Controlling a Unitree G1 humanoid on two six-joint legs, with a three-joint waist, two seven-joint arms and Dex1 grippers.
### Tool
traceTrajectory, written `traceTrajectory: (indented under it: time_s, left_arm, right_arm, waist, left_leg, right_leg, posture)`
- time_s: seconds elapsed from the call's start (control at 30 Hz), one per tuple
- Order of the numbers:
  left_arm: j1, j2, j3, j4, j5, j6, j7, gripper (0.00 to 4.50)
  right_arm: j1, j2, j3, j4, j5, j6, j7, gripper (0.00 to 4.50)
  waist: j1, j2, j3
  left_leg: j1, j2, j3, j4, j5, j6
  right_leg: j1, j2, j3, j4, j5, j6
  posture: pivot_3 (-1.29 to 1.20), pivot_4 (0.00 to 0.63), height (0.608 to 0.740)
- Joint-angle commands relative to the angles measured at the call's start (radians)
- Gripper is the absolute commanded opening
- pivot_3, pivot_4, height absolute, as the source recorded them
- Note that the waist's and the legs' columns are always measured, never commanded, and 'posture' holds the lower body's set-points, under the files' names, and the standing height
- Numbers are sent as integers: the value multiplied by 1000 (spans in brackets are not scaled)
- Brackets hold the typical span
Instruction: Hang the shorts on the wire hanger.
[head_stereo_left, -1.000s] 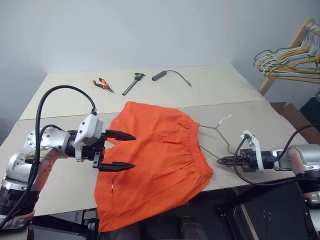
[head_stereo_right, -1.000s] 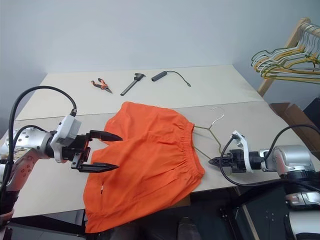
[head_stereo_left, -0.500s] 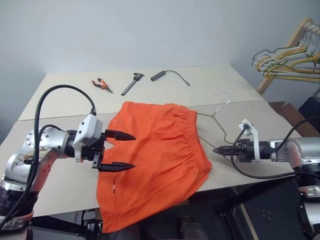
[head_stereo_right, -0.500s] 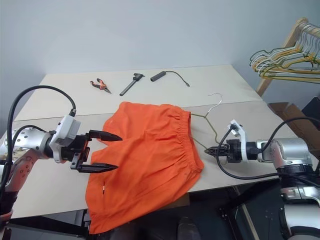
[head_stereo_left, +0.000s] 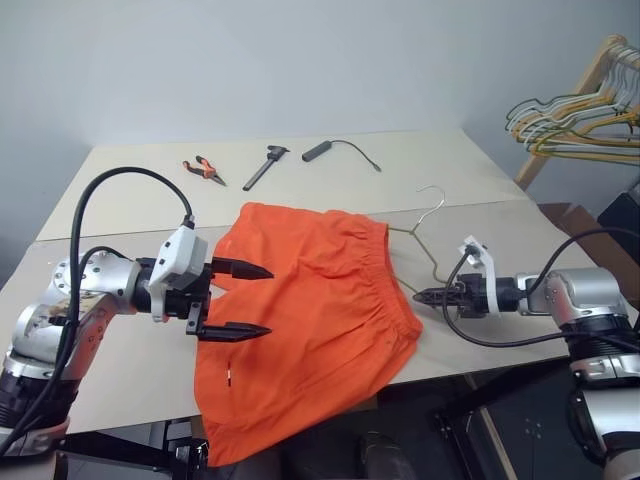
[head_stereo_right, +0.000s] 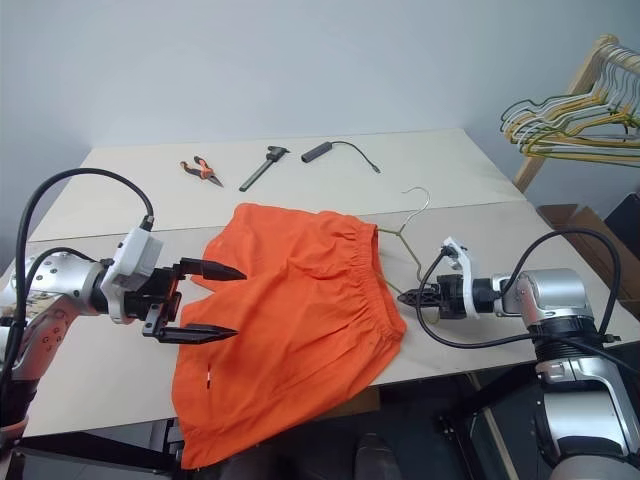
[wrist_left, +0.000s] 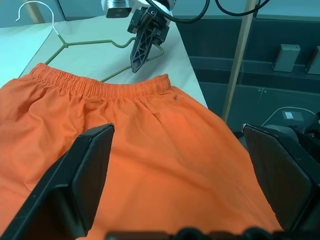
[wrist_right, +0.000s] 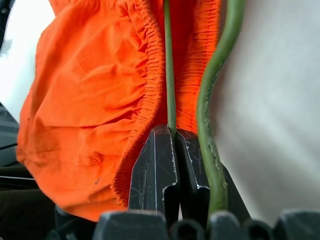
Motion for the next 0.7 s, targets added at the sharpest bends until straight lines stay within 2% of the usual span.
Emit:
traceTrajectory:
  time_s: [0.03, 0.2, 0.37, 0.57, 0.7]
  left_arm:
    - [-17, 7, 23, -4, 6, -24, 1, 4454]
    - [-60, 11, 32, 48, 20, -46, -3, 4454]
    - [-251, 26, 22, 237, 100, -137, -37, 4454]
    - [-436, 43, 3, 390, 144, -212, -126, 4454]
    - [-509, 56, -15, 441, 164, -247, -207, 4454]
  right_arm:
    - [-33, -27, -65, -91, -1, -56, -14, 0]
    - [6, -58, -76, -355, -43, -201, -58, 0]
    - [3, -59, 4, -617, -121, -359, -70, 0]
    - [-42, -48, 115, -740, -212, -440, -75, 0]
    - [-79, -43, 147, -774, -202, -421, -43, 0]
  waist:
    - [0, 0, 0]
    - [-5, 1, -1]
    - [-15, 1, -1]
    - [-41, 2, -2]
    - [-55, 2, -2]
  left_leg:
    - [0, 0, 0, 0, 0, 0]
    - [-1, 0, 0, 0, 0, 0]
    - [-2, 0, -1, 1, 0, -1]
    - [-5, 0, -1, 3, 1, -1]
    - [-11, 0, -2, 6, 1, -1]
  right_leg:
    - [0, 0, 0, 0, 0, 0]
    - [-2, 0, 0, 1, 0, 0]
    - [-2, 0, -3, 1, 0, 0]
    - [-2, 0, -4, 1, 0, 0]
    - [-7, 0, -5, 2, 0, 0]
  posture:
    - [2, 29, 740]
    - [-30, 22, 740]
    - [-66, 17, 740]
    - [-91, 12, 740]
    - [-98, 11, 740]
